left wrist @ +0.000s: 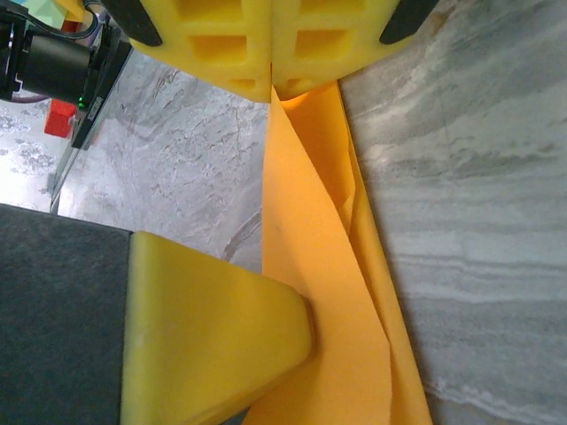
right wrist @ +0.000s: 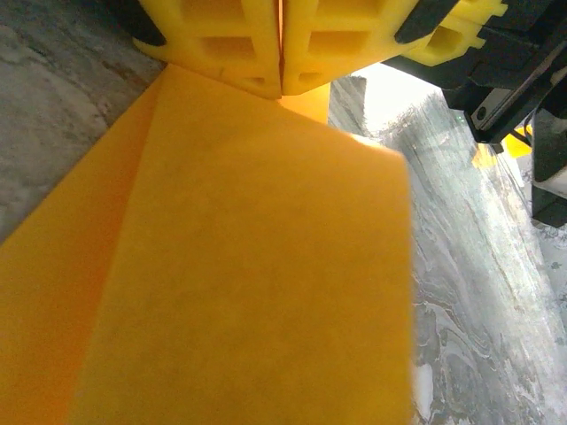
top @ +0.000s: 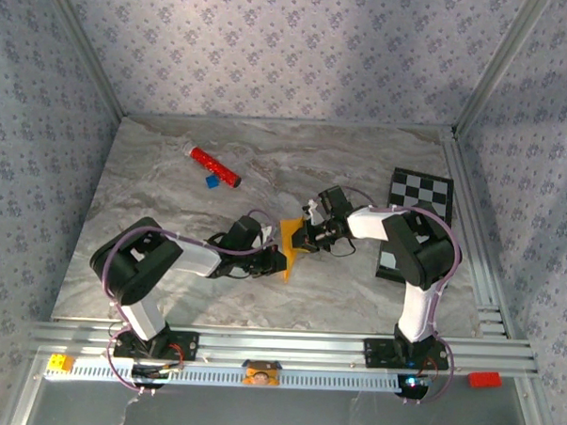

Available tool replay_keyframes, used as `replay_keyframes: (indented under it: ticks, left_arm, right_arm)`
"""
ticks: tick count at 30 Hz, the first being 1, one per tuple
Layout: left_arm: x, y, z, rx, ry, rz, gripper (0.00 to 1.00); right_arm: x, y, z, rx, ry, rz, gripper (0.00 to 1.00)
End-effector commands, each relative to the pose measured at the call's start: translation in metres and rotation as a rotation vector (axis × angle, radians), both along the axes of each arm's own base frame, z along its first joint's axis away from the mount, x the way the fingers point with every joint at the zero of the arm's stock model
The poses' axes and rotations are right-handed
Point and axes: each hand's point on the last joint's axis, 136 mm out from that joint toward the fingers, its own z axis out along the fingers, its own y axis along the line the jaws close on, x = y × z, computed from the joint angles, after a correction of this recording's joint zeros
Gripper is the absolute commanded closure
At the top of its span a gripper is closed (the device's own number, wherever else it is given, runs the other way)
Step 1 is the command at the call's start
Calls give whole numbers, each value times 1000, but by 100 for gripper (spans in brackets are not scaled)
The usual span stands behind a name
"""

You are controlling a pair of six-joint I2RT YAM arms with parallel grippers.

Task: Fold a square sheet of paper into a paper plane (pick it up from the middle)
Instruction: Fold the wing for the fifth time at the center of the table.

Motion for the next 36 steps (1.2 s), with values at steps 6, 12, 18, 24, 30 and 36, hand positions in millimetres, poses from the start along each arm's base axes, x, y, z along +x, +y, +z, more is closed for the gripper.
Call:
replay_keyframes:
  ticks: [6,12,18,24,30,36]
  left_arm:
    - [-34,3,-21,40,128,-101,97]
    - [-38,5,-20,51,127,-108,92]
    - [-40,8,-19,57,124,-113,92]
    - [-45,10,-21,63,134,-123,96]
    - [-47,13,-21,71,134,-123,91]
    - [-50,16,-21,72,133,-129,100]
  right_arm:
    - [-13,-24,-38,-169,67,-28,90]
    - [-13,-24,-38,-171,68,-28,90]
    - [-14,-24,-38,-175,70,-27,90]
    - [-14,-25,-39,-180,71,-28,90]
    - [-13,-24,-40,-180,70,-27,90]
    - [-14,-24,-41,-184,71,-26,90]
